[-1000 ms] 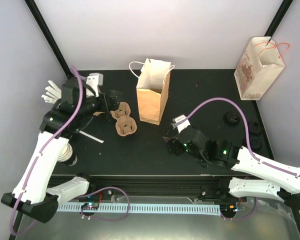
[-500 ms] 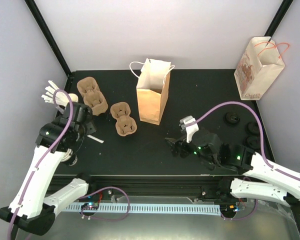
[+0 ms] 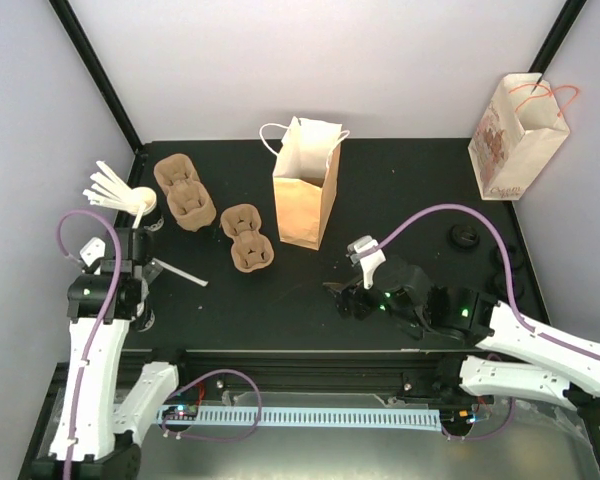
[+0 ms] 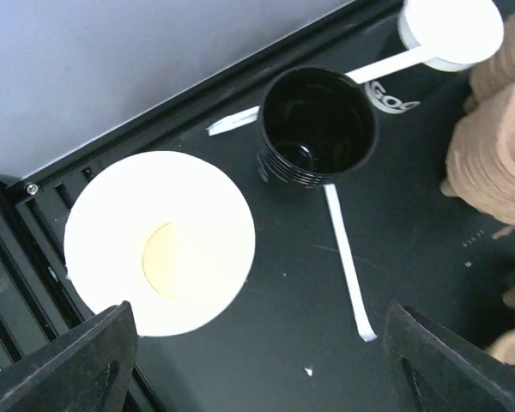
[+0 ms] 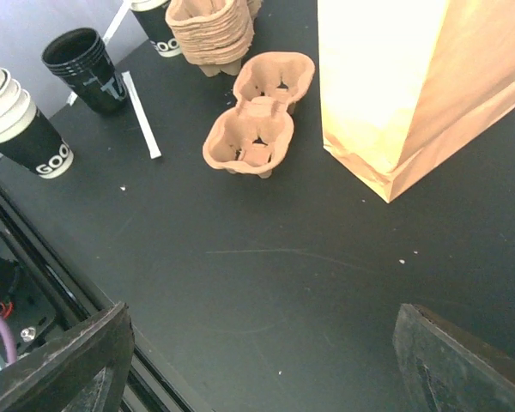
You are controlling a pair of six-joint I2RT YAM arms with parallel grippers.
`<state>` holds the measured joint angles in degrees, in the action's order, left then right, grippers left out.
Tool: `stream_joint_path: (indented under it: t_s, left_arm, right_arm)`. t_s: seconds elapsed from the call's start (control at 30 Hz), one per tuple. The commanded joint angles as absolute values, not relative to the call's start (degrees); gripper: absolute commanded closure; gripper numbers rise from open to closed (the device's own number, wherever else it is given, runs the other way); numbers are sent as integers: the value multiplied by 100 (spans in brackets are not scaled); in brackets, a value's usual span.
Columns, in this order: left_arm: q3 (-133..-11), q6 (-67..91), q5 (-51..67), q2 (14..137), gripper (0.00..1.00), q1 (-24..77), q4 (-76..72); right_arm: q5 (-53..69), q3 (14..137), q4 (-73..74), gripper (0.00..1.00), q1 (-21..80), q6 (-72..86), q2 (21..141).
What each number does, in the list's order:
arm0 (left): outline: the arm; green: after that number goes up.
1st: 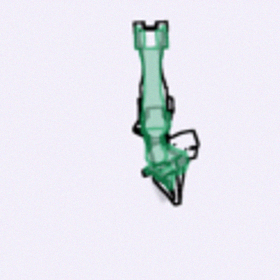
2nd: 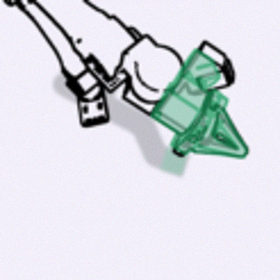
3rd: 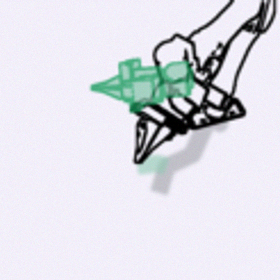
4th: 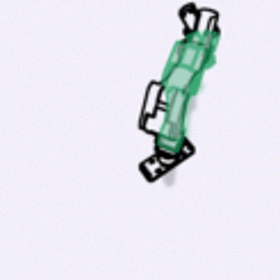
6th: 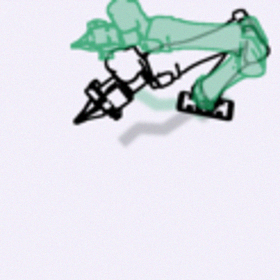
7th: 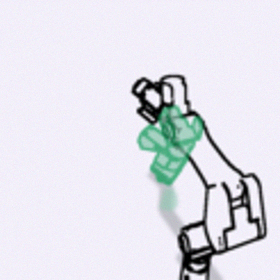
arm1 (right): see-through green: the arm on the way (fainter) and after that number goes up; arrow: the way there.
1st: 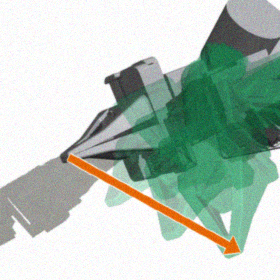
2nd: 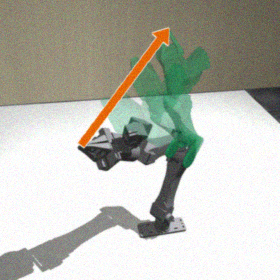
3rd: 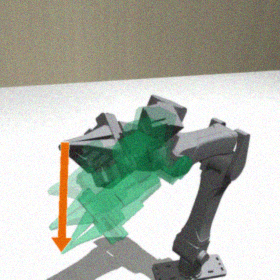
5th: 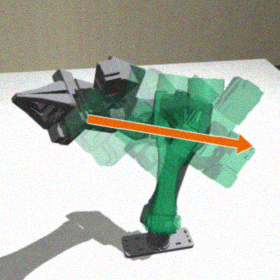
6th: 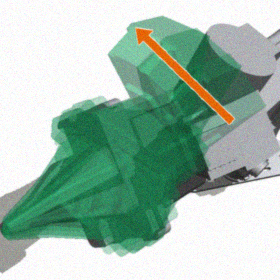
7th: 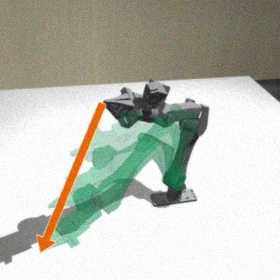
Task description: Pack the takeout coffee
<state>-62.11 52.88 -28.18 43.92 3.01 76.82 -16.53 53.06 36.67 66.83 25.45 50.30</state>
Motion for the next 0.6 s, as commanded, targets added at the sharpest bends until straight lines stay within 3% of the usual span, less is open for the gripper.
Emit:
stream_joint_path:
  t_s: [0.0, 0.17, 0.33, 0.43, 0.57]
  left_arm:
    - [-5908, 4367, -2137, 4480, 19, -642, 6751]
    - [-5537, 3764, -1206, 4814, 25, -1644, 6173]
    - [-5380, 3632, -1002, 5062, 33, -1952, 5943]
    - [-5274, 3644, -959, 5165, 43, -2040, 5910]
    - [-5197, 3706, -1005, 5228, 65, -2099, 5914]
  right_arm:
    - [-1511, 5201, 3356, 15, 6663, 2618, 4848]
    - [-1530, 4934, 3313, 15, 6667, 2802, 4554]
    - [-1519, 4843, 3277, 15, 6671, 2861, 4387]
    - [-1524, 4914, 3333, 15, 6671, 2850, 4394]
    - [-1509, 4922, 3305, 15, 6670, 2839, 4404]
